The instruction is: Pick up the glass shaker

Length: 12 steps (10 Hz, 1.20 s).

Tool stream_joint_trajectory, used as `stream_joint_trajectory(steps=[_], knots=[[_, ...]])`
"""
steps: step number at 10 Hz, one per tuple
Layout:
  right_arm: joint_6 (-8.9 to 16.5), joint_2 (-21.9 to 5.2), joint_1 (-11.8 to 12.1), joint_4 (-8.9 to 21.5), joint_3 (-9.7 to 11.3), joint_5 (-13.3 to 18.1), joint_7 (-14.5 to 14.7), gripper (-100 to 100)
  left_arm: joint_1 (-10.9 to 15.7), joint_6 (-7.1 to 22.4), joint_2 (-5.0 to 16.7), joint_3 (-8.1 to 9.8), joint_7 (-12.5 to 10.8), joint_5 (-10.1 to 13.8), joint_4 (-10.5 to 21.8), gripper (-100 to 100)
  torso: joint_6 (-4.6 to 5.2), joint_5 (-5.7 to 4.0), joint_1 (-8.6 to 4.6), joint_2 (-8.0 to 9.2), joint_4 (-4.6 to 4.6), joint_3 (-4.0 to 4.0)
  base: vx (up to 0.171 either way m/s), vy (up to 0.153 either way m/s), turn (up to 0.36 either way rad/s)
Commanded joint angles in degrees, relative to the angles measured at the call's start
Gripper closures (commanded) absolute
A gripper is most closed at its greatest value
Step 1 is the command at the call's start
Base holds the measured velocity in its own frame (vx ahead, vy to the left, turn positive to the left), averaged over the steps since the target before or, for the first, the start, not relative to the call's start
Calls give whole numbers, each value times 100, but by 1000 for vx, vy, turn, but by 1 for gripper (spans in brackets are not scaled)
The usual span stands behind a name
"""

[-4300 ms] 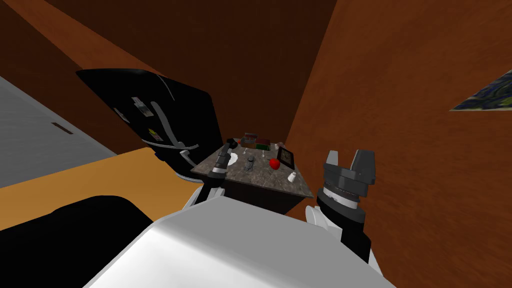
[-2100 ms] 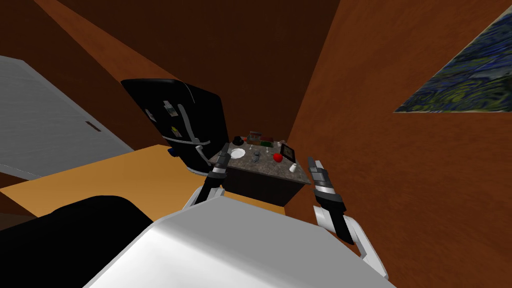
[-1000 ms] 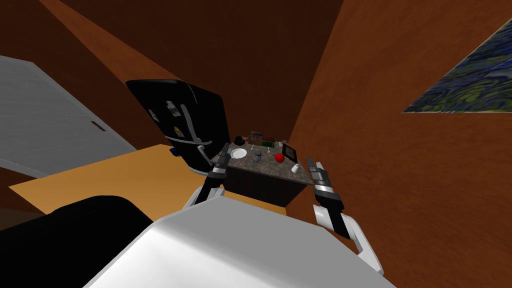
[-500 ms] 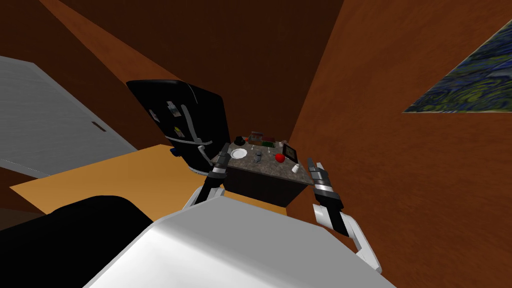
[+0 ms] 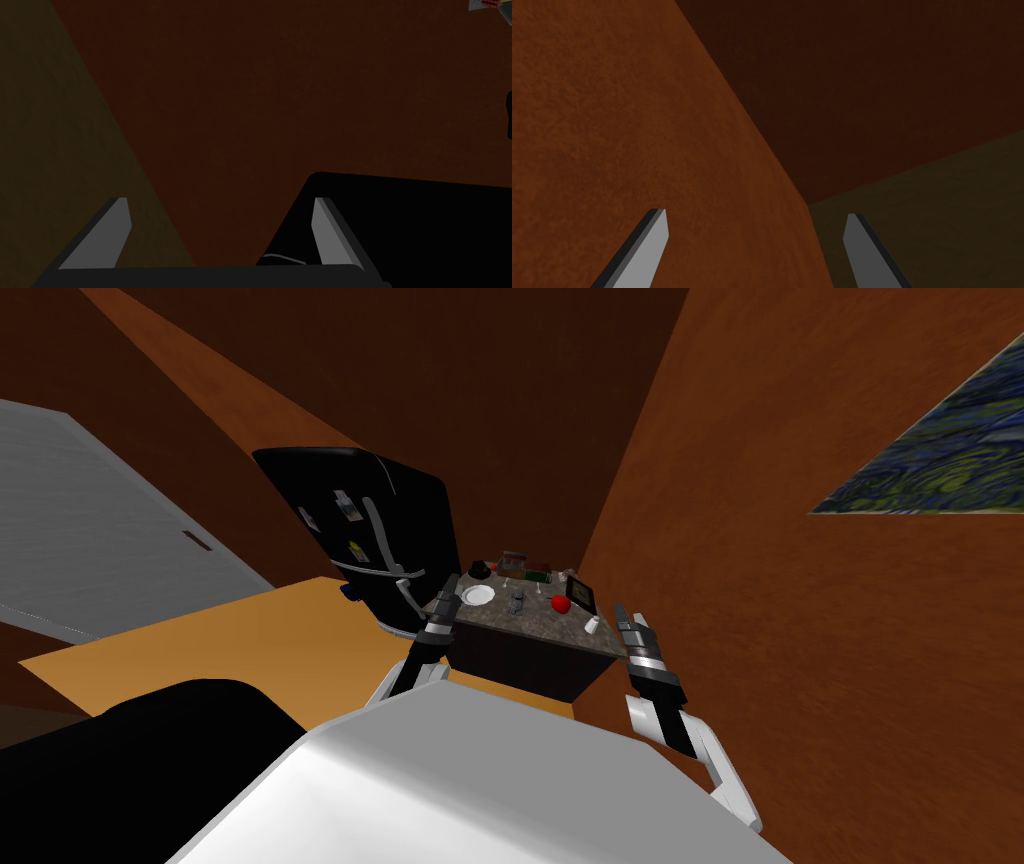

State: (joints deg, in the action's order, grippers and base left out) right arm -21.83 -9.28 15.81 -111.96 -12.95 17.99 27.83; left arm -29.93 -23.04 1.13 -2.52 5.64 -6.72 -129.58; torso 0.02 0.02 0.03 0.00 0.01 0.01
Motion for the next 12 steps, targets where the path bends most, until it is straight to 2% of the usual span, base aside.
stream_joint_trajectory(steps=[1, 4, 5, 9, 12], knots=[[0, 0, 0, 0, 0, 0, 0, -100, 0, 0, 0, 0, 0, 0, 0, 0, 0, 0, 0, 0, 0, 0, 0, 0, 0], [0, 0, 0, 0, 0, 0, 0, -100, 0, 0, 0, 0, 0, 0, 0, 0, 0, -1, -4, 0, 0, 0, 0, 2, 0], [-2, 5, -36, 173, -35, -8, 210, -100, 0, 0, 0, 0, 0, 0, 0, 0, 0, -1, -3, 0, 0, 0, 0, 0, 0], [17, 22, -119, 585, -127, 10, 673, -100, 0, 0, 0, 0, 0, 0, 0, 0, 0, -1, -1, -1, 0, -1, 0, 7, 0], [17, 22, -119, 585, -127, 10, 673, -100, 0, 0, 0, 0, 0, 0, 0, 0, 0, -1, -4, 0, 0, 0, 0, 0, 0]])
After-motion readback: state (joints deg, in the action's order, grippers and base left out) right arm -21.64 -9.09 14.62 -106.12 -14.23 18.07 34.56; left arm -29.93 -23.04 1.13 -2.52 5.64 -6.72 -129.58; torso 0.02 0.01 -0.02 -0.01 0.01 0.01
